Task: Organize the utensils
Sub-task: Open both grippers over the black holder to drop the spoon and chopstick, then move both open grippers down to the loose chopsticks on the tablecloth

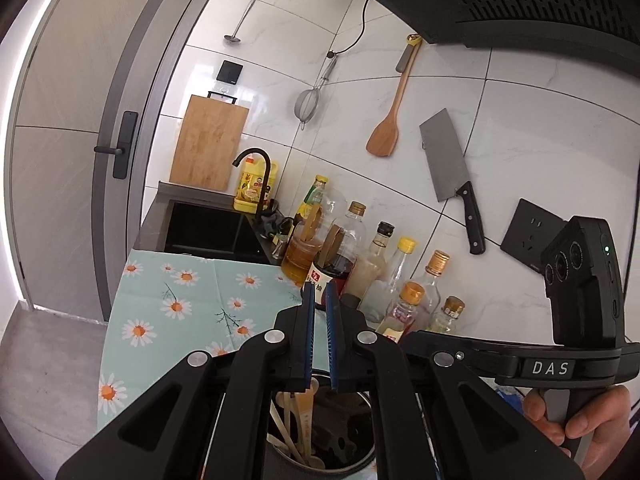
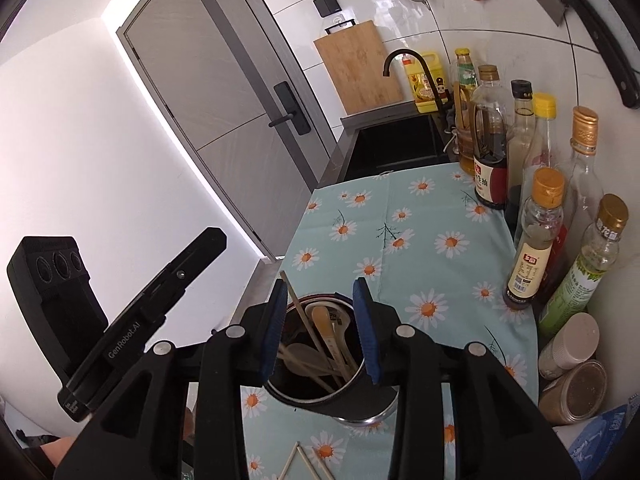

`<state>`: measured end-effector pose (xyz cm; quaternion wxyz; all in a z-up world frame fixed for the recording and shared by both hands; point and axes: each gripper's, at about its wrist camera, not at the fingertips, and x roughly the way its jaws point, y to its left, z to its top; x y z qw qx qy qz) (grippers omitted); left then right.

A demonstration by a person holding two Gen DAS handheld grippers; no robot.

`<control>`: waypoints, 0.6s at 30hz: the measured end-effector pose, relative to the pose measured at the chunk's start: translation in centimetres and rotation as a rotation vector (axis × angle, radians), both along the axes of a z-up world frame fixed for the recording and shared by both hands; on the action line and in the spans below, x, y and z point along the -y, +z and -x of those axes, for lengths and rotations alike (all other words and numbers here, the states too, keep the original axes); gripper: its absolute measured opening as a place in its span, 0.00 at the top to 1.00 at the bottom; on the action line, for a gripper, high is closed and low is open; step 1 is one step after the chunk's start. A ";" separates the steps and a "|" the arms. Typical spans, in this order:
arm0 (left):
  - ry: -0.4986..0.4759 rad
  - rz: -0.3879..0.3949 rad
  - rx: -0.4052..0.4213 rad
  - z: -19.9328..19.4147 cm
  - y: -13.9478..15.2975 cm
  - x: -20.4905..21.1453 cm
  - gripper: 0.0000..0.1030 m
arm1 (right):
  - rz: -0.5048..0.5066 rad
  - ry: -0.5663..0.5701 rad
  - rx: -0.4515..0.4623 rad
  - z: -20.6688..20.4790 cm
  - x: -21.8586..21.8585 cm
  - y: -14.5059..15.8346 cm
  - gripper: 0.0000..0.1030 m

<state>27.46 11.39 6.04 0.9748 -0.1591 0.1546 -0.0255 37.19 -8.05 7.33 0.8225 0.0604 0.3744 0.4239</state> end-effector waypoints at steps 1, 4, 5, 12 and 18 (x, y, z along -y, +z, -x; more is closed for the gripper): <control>0.000 -0.004 -0.004 0.3 0.2 0.1 0.86 | 0.006 0.005 0.003 0.2 0.3 0.2 0.65; -0.007 -0.014 0.000 2.1 1.2 0.3 0.80 | 0.043 0.024 0.029 1.2 1.1 0.9 0.65; -0.008 -0.032 0.006 3.0 1.6 0.5 0.80 | 0.055 0.025 0.042 1.5 1.4 1.1 0.65; -0.029 -0.040 -0.024 6.7 2.2 1.3 0.80 | 0.147 0.086 0.076 3.6 3.6 0.9 0.65; -0.040 -0.024 -0.096 9.2 0.3 1.7 0.69 | 0.366 0.160 0.034 4.6 3.6 -2.9 0.65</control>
